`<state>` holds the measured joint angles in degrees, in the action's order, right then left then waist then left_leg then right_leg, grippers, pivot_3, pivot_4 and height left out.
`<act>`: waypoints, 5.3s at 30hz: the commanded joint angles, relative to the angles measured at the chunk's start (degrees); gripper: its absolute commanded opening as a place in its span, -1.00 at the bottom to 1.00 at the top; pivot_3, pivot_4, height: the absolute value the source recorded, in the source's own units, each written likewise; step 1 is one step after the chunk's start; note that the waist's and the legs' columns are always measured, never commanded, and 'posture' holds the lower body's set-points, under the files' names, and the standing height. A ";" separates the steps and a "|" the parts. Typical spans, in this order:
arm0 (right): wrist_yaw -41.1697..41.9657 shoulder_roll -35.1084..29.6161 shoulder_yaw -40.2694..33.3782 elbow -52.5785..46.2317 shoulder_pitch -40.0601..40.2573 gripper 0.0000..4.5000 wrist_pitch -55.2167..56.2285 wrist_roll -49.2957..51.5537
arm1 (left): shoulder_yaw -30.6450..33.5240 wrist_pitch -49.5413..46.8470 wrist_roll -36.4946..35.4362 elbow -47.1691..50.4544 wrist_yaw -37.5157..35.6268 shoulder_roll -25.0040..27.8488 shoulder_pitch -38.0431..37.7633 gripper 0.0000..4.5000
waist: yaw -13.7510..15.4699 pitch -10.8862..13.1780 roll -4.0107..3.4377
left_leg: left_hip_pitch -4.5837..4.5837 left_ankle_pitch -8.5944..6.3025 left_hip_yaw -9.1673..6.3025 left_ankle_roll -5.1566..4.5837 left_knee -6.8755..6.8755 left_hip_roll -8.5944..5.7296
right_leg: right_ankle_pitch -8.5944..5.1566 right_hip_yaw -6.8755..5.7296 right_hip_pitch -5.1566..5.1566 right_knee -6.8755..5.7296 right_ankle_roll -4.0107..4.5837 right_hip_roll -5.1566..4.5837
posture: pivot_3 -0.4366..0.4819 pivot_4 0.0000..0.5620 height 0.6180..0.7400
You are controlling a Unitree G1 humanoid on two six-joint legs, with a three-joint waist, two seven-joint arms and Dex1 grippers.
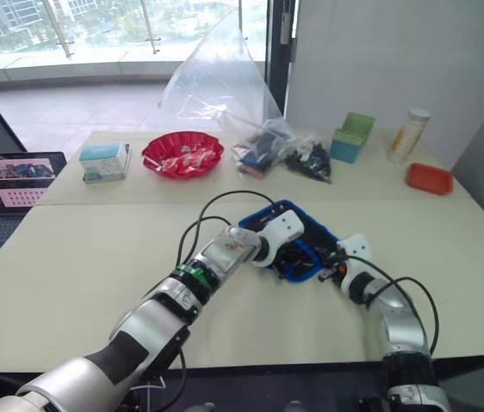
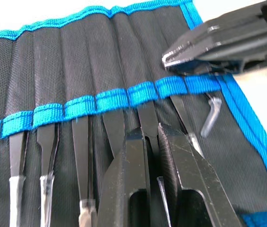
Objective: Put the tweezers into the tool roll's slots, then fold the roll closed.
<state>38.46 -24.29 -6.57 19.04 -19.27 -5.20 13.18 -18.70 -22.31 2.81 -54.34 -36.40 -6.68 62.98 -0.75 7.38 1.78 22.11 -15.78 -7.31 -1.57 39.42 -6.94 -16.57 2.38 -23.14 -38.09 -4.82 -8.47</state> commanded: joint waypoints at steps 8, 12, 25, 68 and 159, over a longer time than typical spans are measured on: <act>1.18 1.53 2.42 -0.89 1.26 -1.00 -1.04 -0.86 | 2.40 3.70 0.47 -5.55 1.98 -4.41 2.77 -0.99 | -0.09 -0.01 0.00 | -0.02 0.00 0.00 0.00 0.06 0.00 | 0.00 0.00 0.01 -0.03 0.00 0.01 | -0.05 -0.47 1.00; 1.25 1.70 2.55 -0.97 1.31 -1.00 -1.16 -0.99 | 2.34 5.22 0.71 -7.31 2.03 -5.37 3.90 -0.99 | -0.12 -0.01 0.01 | -0.01 0.00 0.01 0.00 0.10 0.00 | 0.00 0.01 0.02 -0.05 0.00 0.01 | -0.05 -0.47 1.00; 1.04 1.88 2.30 -0.90 2.08 -1.00 -1.01 -1.00 | 0.89 -3.50 0.07 5.71 -4.88 -0.73 -0.74 0.61 | -0.14 -0.01 0.01 | 0.06 -0.02 0.00 -0.04 0.22 0.00 | 0.00 0.00 0.00 -0.12 0.00 0.02 | -0.05 -0.47 1.00; 0.76 -2.57 22.89 -18.84 -5.08 1.00 2.63 -21.15 | 25.47 -0.86 -23.82 62.56 -19.36 41.90 -52.29 1.00 | -0.34 0.10 -0.30 | 0.17 -0.11 -0.04 -0.14 0.26 0.03 | 0.00 -0.03 -0.32 -0.03 0.00 0.00 | -0.05 -0.47 1.00; 23.12 -7.47 17.84 -9.18 -3.20 -1.00 9.98 -2.46 | 6.29 3.99 -4.51 63.54 -35.17 52.66 -41.37 -0.99 | -2.81 0.20 -0.27 | 0.86 -0.12 -0.17 -0.20 0.49 -0.08 | 0.03 -0.14 -1.05 -0.90 -0.06 -0.02 | -0.05 -0.47 1.00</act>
<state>60.84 -28.62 15.09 10.83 -23.85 6.88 9.18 -14.95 -12.26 -0.26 5.38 -71.32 43.26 24.16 -3.56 7.58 1.52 22.96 -15.90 -7.49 -1.78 39.91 -7.03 -16.54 2.25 -24.17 -38.99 -4.88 -8.49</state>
